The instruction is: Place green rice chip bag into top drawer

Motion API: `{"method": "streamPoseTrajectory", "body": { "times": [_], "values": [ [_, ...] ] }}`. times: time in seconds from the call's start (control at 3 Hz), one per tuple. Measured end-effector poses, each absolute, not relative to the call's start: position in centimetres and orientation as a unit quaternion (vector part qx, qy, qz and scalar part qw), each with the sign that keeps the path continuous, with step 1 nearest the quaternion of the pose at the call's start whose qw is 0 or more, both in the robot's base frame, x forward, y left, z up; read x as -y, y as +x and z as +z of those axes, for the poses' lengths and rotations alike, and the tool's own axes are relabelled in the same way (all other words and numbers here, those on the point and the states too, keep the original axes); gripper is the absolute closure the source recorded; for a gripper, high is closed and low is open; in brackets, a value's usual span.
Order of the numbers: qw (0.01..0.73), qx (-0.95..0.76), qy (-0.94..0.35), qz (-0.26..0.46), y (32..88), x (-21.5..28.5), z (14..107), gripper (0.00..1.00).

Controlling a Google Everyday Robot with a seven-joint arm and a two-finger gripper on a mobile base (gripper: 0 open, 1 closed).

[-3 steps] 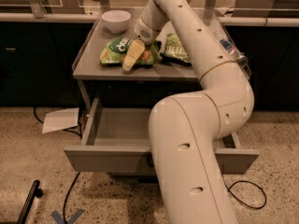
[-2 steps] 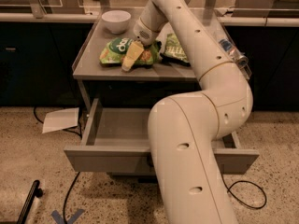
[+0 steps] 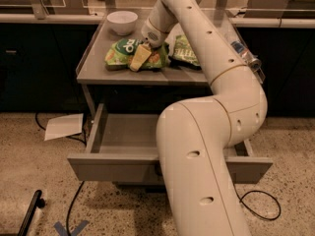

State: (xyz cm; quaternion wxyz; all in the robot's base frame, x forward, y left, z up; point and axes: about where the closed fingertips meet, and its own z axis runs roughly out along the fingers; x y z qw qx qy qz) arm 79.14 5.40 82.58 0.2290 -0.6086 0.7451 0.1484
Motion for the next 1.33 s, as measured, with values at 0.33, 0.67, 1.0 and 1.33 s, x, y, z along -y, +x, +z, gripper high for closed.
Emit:
{"method": "streamPoseTrajectory", "body": {
  "times": [0.33, 0.67, 1.0, 1.33],
  "values": [
    [0.229, -0.745, -0.609, 0.148, 79.1, -5.4, 82.6, 0.86],
    [0.229, -0.745, -0.608, 0.148, 79.1, -5.4, 83.0, 1.00],
    [0.216, -0.752, -0.601, 0.165, 77.0, -4.1, 83.9, 1.00],
    [0.258, -0.760, -0.572, 0.168, 74.5, -1.9, 88.4, 1.00]
  ]
}}
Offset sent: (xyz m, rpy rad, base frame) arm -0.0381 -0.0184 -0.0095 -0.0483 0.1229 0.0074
